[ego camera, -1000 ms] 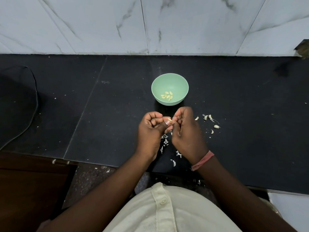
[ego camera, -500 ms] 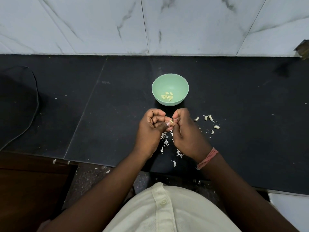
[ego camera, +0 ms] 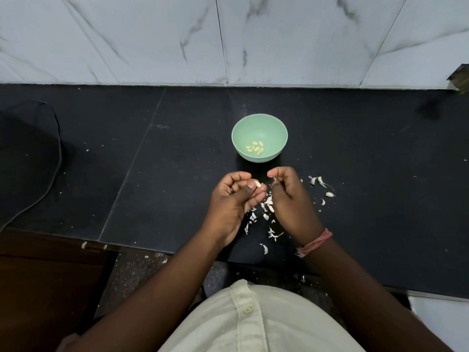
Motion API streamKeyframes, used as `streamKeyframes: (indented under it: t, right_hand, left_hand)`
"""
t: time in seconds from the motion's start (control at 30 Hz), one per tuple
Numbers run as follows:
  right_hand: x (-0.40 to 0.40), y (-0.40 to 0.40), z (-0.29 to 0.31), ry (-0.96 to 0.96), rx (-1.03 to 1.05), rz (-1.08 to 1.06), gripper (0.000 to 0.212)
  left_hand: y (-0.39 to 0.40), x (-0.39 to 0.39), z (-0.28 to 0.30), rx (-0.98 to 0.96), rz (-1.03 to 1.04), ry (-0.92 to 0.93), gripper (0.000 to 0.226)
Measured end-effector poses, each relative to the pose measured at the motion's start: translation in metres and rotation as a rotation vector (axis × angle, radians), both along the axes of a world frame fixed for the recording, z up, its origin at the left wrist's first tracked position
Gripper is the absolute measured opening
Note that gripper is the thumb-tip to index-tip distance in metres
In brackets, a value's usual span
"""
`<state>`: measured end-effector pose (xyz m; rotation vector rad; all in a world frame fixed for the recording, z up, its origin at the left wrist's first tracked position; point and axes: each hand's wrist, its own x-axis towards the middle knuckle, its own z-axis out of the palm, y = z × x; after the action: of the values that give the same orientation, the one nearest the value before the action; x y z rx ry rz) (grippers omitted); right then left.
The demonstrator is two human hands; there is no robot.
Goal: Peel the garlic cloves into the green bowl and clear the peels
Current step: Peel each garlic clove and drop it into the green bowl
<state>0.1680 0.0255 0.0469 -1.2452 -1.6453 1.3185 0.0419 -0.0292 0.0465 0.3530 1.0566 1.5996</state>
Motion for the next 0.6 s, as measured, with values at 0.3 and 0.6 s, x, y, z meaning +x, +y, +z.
streamKeyframes:
  t: [0.3, 0.6]
  right_hand:
    - [0.005, 0.000, -0.009, -0.362, 0.131, -0.149, 0.041]
    - [0.004, -0.001, -0.013, -0.535, 0.374, 0.035, 0.023]
  left_hand:
    - [0.001, -0.001, 0.003, -0.078, 0.055, -0.128, 0.011]
    - [0.005, -0.003, 0.001, -0.104, 0.123, -0.102, 0.016]
